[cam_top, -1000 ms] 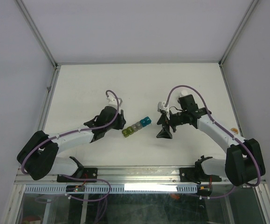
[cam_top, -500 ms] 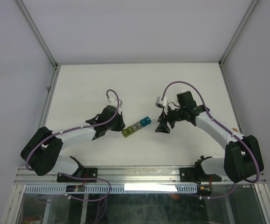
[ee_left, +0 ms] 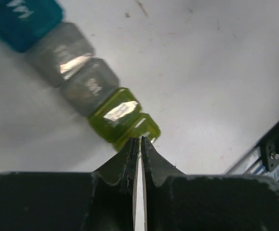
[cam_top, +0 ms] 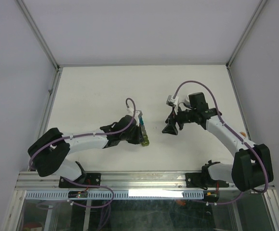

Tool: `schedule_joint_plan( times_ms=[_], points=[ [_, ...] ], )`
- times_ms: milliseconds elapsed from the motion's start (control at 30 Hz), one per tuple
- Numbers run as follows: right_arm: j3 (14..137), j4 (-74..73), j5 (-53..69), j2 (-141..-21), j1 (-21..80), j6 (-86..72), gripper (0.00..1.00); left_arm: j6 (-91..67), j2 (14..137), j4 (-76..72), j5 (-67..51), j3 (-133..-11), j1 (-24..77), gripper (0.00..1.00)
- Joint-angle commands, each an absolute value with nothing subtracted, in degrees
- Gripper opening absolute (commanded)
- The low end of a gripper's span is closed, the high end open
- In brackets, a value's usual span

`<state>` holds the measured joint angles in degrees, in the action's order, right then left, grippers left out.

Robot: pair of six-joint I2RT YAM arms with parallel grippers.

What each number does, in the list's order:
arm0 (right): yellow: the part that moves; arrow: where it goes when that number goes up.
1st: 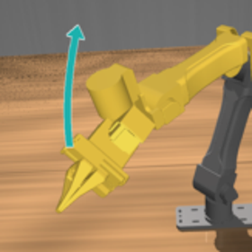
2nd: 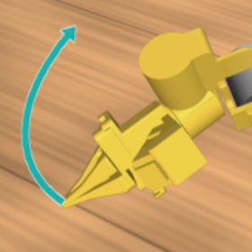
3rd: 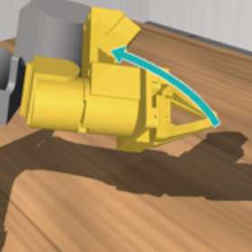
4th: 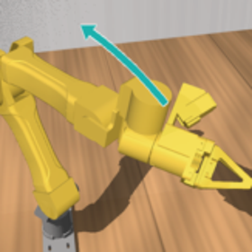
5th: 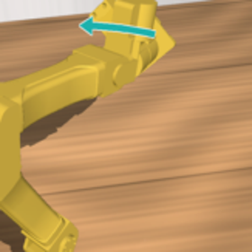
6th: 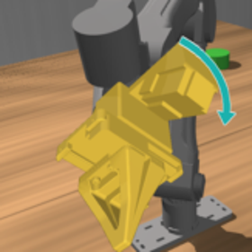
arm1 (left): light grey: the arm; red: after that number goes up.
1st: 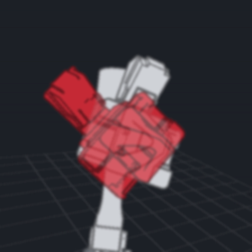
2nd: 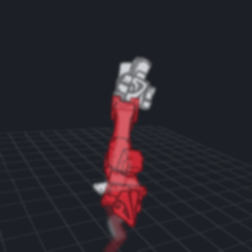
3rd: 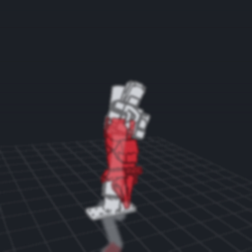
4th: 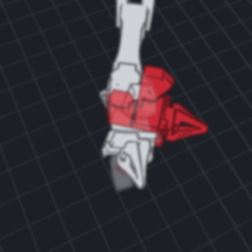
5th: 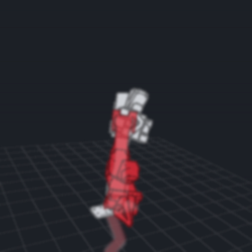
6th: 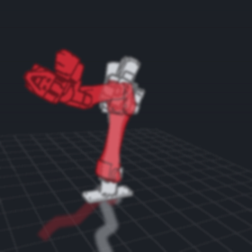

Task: Sort the pills into containers

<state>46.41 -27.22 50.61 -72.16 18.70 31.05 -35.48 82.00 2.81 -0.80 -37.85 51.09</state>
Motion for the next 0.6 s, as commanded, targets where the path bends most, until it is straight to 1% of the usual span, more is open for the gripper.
schedule_joint_plan(
  times_ms=[0,67,133,267,333,367,433,467,500,567],
  points=[
    [48.36,-24.57,55.78,-69.65,16.99,27.47,0.71,-40.10,87.21,-4.31,-3.76,-43.26,55.74,0.07],
    [48.42,-24.36,56.35,-69.40,16.75,26.45,0.72,-40.13,89.00,-5.49,-3.81,-45.32,57.48,0.08],
    [48.68,-24.30,56.79,-69.08,16.49,25.63,0.72,-39.33,87.58,-6.46,-2.12,-46.17,59.23,0.08],
    [48.54,-23.86,56.94,-67.71,16.44,25.40,0.74,-37.29,76.54,-8.26,3.64,-43.05,60.51,0.10],
    [48.55,-23.74,56.04,-67.02,16.44,25.47,0.74,-36.96,70.29,-7.62,8.96,-40.20,60.43,0.15],
    [48.58,-23.73,55.56,-66.75,16.44,25.49,0.74,-37.61,67.82,-6.45,11.91,-38.88,60.27,0.15],
    [48.61,-23.82,54.93,-66.60,16.44,25.80,0.74,-40.16,64.19,-1.29,15.43,-36.62,58.87,0.10],
    [48.54,-23.90,54.72,-66.56,16.44,25.97,0.74,-40.96,63.04,0.85,15.57,-35.75,58.12,0.06],
    [48.60,-23.90,54.50,-66.50,16.44,26.09,0.74,-41.92,62.32,4.17,15.80,-35.04,57.42,0.00],
    [48.60,-23.86,54.28,-66.68,16.23,26.15,0.75,-42.62,61.78,8.31,15.93,-34.40,56.77,0.00]
  ],
)
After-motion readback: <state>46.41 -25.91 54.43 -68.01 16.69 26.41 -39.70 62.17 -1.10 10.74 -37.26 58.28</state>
